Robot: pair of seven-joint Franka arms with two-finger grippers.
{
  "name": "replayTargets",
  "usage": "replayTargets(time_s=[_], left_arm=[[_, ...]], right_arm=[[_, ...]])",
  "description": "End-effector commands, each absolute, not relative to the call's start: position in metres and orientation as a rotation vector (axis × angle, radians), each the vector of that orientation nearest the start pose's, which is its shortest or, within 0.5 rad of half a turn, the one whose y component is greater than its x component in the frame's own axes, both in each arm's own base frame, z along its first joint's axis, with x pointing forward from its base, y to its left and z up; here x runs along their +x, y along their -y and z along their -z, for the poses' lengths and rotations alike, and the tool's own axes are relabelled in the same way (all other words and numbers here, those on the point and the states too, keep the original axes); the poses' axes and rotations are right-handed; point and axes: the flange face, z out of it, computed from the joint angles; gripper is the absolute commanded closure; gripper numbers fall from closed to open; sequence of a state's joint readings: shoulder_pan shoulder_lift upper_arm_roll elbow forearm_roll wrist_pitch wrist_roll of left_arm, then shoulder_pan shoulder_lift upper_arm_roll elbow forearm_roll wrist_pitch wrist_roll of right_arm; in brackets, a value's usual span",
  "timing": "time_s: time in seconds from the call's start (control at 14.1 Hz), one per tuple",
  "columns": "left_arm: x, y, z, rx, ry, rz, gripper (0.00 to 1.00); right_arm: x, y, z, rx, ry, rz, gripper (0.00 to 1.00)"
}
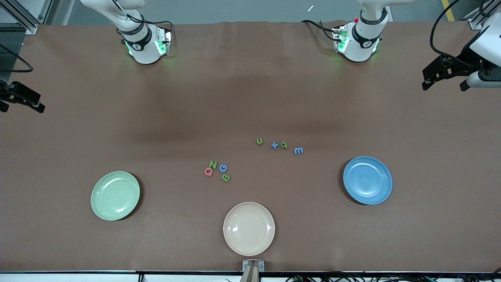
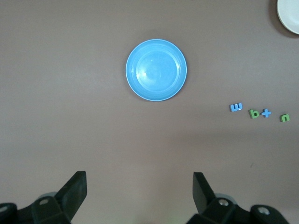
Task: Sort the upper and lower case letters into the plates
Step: 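Reach the right gripper to the pink Q while the left gripper reaches the m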
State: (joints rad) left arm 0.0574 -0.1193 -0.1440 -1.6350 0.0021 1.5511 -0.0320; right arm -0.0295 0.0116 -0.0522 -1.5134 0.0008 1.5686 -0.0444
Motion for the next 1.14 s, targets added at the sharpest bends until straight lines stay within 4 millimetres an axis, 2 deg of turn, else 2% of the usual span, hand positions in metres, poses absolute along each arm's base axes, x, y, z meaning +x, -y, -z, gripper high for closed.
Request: replayTargets(time_s=[0.0, 0.07, 0.21, 0.35, 0.43, 0.5, 0.64, 0.78, 0.92, 1.06], left_arm=[[0.513, 0.051, -0.658, -3.133, -0.098, 0.025, 0.0], [0.515, 0.048, -0.661, -3.13, -0.091, 0.033, 0.0], [0.532, 0.05, -0.653, -3.13, -0.105, 0.015, 0.0], [0.541, 0.058, -0.63, -3.14, -0.118, -0.056, 0.0], [0.544, 0.065, -0.615, -3.14, -0.13, -0.094, 0.0], [0.555, 0.073, -0.598, -3.146, -0.14, -0.067, 0.0], [0.566, 0.094, -0.562, -3.155, -0.181, -0.036, 0.0], [0.569, 0.12, -0.506, -3.165, -0.142, -0.004, 0.0], [0.568, 0.163, -0.448, -3.186, -0.032, 0.042, 0.0], [0.568, 0.208, -0.389, -3.205, 0.007, 0.007, 0.01]], right_arm=[[0.557, 0.044, -0.647, -3.137, -0.072, 0.07, 0.0], [0.557, 0.044, -0.647, -3.137, -0.069, 0.07, 0.0], [0.558, 0.044, -0.647, -3.137, -0.069, 0.07, 0.0], [0.562, 0.043, -0.639, -3.138, -0.067, 0.051, 0.0], [0.568, 0.04, -0.629, -3.137, -0.06, 0.022, 0.0], [0.576, 0.035, -0.614, -3.128, -0.048, -0.015, 0.0], [0.593, 0.017, -0.58, -3.126, -0.003, -0.102, 0.0], [0.609, -0.005, -0.554, -3.128, 0.052, -0.15, 0.0], [0.625, -0.021, -0.526, -3.13, 0.088, -0.201, 0.0], [0.644, -0.037, -0.498, -3.134, 0.124, -0.206, 0.0]])
